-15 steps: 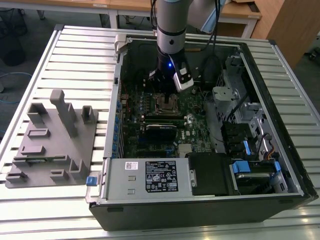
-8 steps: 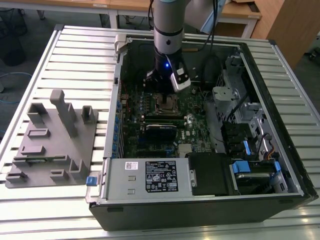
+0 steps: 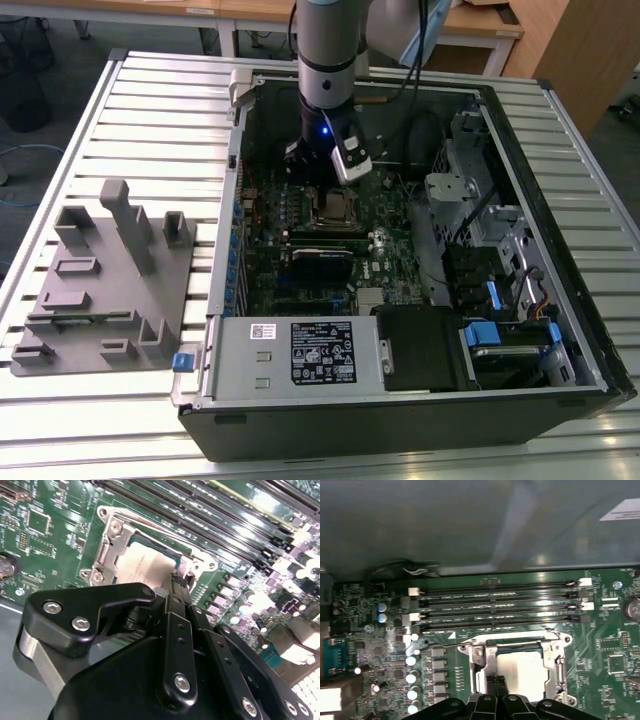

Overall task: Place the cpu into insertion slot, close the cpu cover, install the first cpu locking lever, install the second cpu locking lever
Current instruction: 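Close the cpu cover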

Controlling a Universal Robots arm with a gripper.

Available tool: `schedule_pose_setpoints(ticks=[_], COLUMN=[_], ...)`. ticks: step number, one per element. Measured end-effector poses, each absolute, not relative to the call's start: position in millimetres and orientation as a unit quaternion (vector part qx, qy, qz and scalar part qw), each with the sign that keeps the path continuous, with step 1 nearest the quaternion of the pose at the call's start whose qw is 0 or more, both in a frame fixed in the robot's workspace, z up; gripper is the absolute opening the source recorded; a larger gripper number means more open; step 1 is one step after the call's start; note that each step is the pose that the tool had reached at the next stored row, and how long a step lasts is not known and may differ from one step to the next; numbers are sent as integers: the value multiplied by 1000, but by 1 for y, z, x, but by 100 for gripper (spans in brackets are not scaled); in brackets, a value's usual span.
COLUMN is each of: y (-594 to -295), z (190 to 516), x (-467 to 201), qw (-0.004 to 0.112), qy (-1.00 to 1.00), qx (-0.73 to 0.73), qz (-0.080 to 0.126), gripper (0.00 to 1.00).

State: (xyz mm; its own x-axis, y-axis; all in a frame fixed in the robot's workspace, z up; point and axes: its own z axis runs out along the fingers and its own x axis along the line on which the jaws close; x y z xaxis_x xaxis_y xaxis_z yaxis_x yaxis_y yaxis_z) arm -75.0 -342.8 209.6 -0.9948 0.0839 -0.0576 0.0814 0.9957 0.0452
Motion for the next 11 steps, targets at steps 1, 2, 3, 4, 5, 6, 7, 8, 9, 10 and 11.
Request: schedule_pose_setpoints(ticks=[1, 2, 3, 4, 5, 6, 7, 8, 9, 10, 11], y=[-343, -343, -343, -343, -343, -343, -343, -343, -343, -343, -343], z=[210, 209, 209, 209, 209, 209, 209, 208, 207, 206, 205], x=[-77, -77, -77, -77, -78, -78, -78, -78, -78, -78, -79], qw=[30, 30, 30, 30, 30, 30, 30, 30, 30, 30, 30], qy=[998, 998, 998, 998, 998, 998, 998, 998, 998, 998, 998], qx=[41, 41, 41, 41, 41, 41, 41, 41, 41, 42, 41], qz=[21, 21, 21, 21, 21, 21, 21, 21, 21, 21, 21], gripper=[11, 11, 11, 11, 11, 11, 11, 11, 11, 11, 11])
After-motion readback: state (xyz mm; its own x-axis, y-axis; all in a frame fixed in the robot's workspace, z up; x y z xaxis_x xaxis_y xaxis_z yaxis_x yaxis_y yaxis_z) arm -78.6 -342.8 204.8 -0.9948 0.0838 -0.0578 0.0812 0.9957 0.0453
